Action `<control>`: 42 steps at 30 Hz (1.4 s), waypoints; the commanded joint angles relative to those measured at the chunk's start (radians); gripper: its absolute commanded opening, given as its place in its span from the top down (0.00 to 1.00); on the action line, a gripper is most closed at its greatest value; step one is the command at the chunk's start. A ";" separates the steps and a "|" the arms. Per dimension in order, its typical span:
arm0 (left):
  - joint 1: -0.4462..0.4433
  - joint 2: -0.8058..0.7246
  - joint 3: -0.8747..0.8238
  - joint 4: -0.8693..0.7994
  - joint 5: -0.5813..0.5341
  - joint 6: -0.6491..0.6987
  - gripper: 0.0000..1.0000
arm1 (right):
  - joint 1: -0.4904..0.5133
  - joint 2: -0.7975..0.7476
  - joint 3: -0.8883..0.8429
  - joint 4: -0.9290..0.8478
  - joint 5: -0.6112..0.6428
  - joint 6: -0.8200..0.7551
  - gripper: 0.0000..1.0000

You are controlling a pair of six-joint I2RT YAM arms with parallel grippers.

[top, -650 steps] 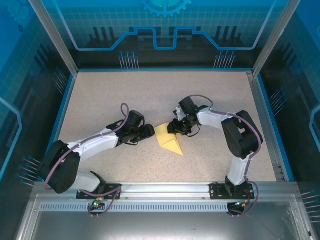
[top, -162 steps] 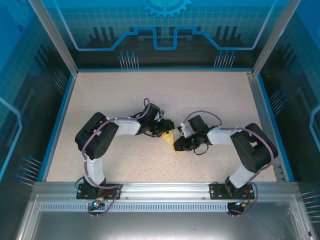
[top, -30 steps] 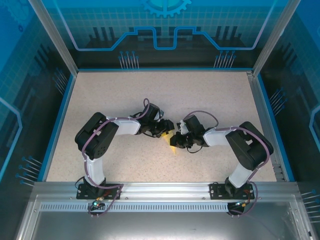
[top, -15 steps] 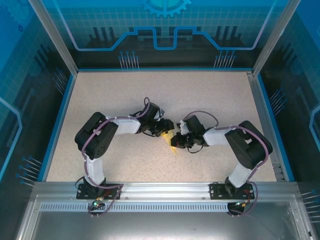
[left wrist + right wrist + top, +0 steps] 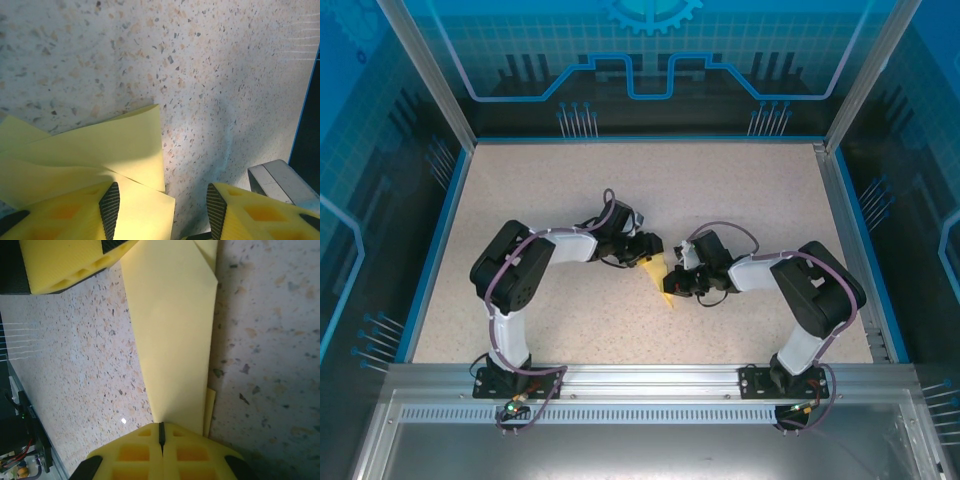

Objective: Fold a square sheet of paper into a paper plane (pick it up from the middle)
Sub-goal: Fold the wing for the fifth time at the center of the table.

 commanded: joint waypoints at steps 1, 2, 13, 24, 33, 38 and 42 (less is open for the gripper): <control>0.053 0.039 0.036 -0.012 -0.070 0.076 0.47 | -0.019 0.039 -0.061 -0.201 0.051 -0.034 0.97; 0.058 0.041 0.044 -0.019 -0.072 0.086 0.47 | -0.020 0.042 -0.060 -0.202 0.050 -0.037 0.97; 0.123 0.076 0.089 -0.064 -0.059 0.136 0.47 | -0.028 0.041 -0.049 -0.230 0.040 -0.070 0.97; 0.164 0.018 0.149 -0.125 -0.057 0.166 0.47 | -0.037 0.058 -0.018 -0.234 0.008 -0.089 0.97; 0.082 -0.148 0.064 -0.145 -0.003 0.130 0.68 | -0.042 0.064 0.008 -0.229 0.009 -0.076 0.96; 0.004 -0.149 -0.001 -0.136 0.002 0.096 0.90 | -0.041 0.059 0.005 -0.224 0.012 -0.073 0.96; -0.007 -0.111 -0.027 -0.095 0.010 0.074 0.91 | -0.042 0.061 0.003 -0.222 0.013 -0.074 0.96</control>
